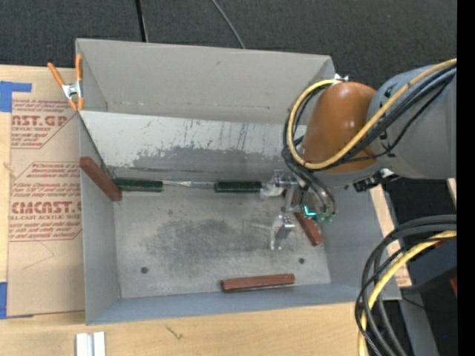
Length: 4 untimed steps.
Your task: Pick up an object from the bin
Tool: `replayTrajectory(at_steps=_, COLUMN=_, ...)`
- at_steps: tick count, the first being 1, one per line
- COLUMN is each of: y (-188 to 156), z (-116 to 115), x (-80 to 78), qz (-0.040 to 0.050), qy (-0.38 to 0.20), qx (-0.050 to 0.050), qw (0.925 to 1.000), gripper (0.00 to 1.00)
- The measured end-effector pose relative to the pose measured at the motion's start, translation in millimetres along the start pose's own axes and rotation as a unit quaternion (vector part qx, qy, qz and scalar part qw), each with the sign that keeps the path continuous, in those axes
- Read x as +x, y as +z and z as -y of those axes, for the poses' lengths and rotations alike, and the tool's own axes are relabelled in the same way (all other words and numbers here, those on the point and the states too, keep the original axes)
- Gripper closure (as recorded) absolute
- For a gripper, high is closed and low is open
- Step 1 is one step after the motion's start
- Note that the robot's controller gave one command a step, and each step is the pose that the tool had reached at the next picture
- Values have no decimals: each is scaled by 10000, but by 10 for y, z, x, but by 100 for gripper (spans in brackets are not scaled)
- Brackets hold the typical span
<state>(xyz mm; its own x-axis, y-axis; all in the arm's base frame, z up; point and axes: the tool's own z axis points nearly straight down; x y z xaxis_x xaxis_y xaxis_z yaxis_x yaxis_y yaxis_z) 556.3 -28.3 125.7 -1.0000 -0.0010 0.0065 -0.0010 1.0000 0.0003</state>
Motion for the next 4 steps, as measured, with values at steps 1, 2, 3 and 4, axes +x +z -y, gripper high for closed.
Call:
replayTrajectory(at_steps=1, y=-41, z=1, x=-20, qz=37, qy=-1, qx=3, qw=10000, gripper=0)
replayTrajectory(at_steps=2, y=185, z=153, x=-59, qz=74, qy=-685, qx=1, qw=9976, gripper=0)
replayTrajectory(at_steps=3, y=527, z=658, x=-202, qz=53, qy=-1514, qx=-1, qw=9885, gripper=0)
replayTrajectory(at_steps=4, y=539, z=776, x=-217, qz=118, qy=-1755, qx=16, qw=9844, gripper=0)
